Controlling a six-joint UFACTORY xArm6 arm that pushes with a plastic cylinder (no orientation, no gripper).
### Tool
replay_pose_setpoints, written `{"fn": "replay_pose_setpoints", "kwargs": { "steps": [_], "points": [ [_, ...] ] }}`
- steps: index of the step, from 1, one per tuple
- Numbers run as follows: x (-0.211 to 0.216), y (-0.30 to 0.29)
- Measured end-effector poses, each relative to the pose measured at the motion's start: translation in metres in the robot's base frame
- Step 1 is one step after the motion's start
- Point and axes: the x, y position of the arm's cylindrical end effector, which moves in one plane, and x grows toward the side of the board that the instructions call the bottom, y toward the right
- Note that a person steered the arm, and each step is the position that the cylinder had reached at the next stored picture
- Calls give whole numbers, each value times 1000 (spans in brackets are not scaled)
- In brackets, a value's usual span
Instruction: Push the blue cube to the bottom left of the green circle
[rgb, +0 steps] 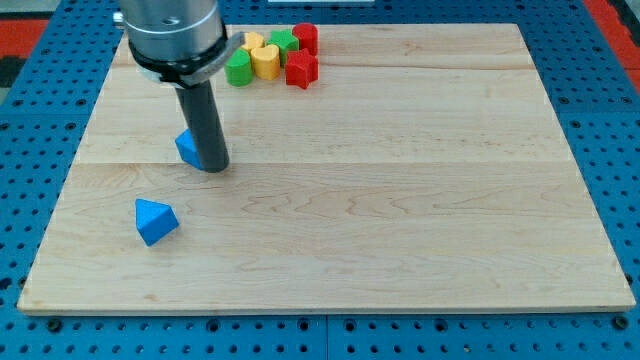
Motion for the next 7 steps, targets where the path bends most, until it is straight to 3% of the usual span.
{"fn": "replay_pose_setpoints", "kwargs": {
  "steps": [1,2,3,7],
  "points": [
    [-14,-45],
    [-56,-56],
    [-73,-128],
    [-114,32]
  ]
}}
